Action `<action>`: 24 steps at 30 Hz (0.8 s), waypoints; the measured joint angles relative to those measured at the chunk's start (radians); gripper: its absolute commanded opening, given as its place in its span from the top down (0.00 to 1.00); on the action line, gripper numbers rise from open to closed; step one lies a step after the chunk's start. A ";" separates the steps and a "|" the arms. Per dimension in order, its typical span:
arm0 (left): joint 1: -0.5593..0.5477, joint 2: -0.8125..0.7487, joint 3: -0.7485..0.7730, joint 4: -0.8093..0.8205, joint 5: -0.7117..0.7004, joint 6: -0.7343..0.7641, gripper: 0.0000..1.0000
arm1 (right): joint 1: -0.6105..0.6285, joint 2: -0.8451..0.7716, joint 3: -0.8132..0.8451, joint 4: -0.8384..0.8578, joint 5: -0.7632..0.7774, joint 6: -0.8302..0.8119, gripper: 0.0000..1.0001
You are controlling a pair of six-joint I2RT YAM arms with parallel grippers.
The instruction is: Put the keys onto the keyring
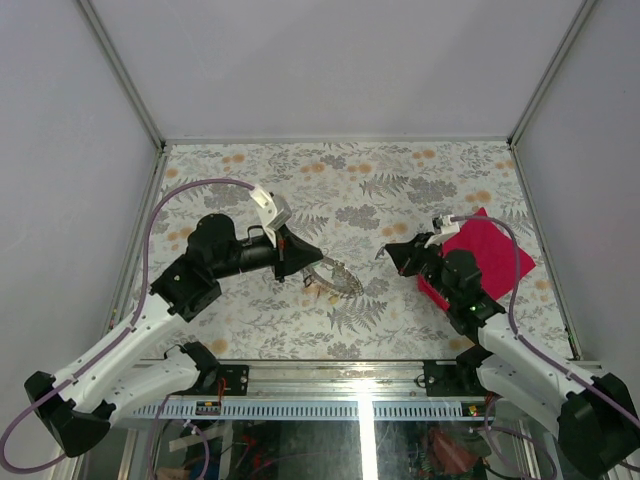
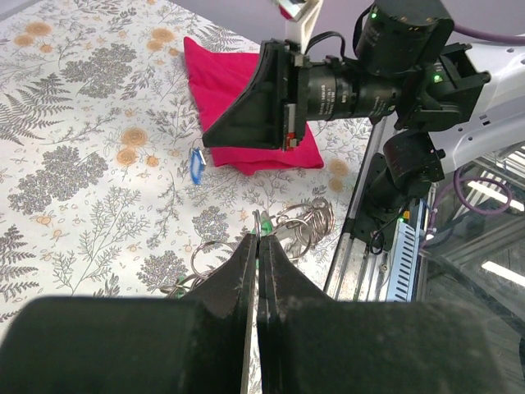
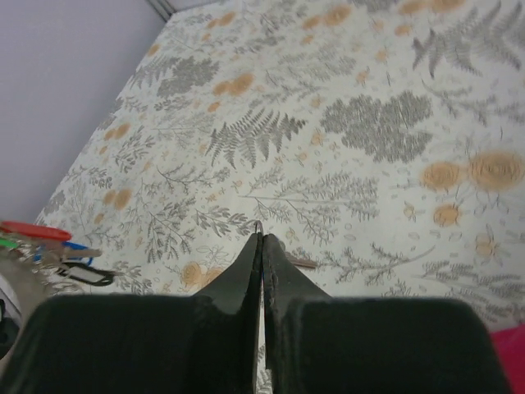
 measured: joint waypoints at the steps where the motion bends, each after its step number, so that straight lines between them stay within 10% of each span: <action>1: 0.000 -0.003 0.000 0.000 0.000 0.001 1.00 | 0.000 -0.019 0.006 -0.005 -0.019 -0.032 1.00; 24: 0.000 -0.035 0.003 0.136 0.161 -0.059 1.00 | 0.000 -0.199 0.268 -0.041 -0.537 -0.522 1.00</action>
